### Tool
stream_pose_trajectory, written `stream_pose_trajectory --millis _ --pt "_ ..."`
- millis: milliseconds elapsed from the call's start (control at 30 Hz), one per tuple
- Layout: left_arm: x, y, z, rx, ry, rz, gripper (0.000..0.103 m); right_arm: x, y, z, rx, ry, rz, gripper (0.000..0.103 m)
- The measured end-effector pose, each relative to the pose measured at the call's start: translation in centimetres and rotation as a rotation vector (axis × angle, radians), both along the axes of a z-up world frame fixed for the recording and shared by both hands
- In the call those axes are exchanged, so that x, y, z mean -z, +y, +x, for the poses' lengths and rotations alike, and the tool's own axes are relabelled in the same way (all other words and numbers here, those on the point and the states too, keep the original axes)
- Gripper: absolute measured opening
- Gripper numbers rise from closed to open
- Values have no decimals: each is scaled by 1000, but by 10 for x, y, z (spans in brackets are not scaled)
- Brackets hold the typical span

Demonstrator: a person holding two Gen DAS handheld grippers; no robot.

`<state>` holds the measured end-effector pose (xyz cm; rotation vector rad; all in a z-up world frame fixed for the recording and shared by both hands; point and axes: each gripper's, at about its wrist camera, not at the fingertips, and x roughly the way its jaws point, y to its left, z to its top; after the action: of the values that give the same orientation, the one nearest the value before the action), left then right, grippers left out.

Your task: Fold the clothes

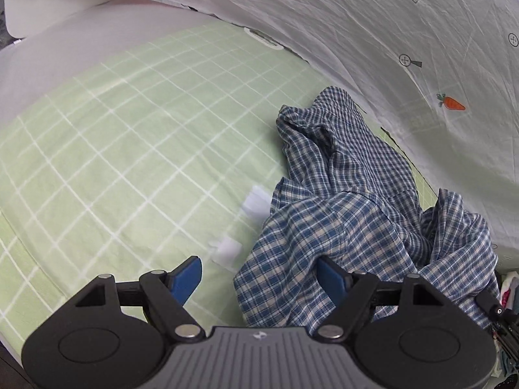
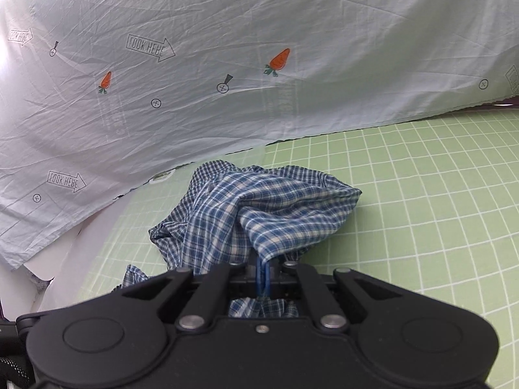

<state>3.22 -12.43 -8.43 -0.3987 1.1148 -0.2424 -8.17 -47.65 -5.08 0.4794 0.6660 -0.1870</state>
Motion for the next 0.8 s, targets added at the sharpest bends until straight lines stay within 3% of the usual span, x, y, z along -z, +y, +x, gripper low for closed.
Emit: stream_pose_trajectory --millis 67,133,200,367,567,800 --pt "8 -17 -4 -4 22 -34 77 3 -15 -7 -9 6 10 3" --pt "15 -33 -8 -10 31 -53 63 7 -28 -14 -27 4 14 3" --pt "15 -49 -13 -19 38 -19 11 8 -38 -20 -41 -3 12 3" --pt "-6 -58 -34 -49 -22 78 9 1 -66 -35 11 -40 -35 1" --pt "-24 -29 -62 -184 -61 189 8 -12 -126 -70 226 -70 -195 1" --pt "-11 -6 -76 -267 1 305 13 13 -208 -126 543 76 -270 1"
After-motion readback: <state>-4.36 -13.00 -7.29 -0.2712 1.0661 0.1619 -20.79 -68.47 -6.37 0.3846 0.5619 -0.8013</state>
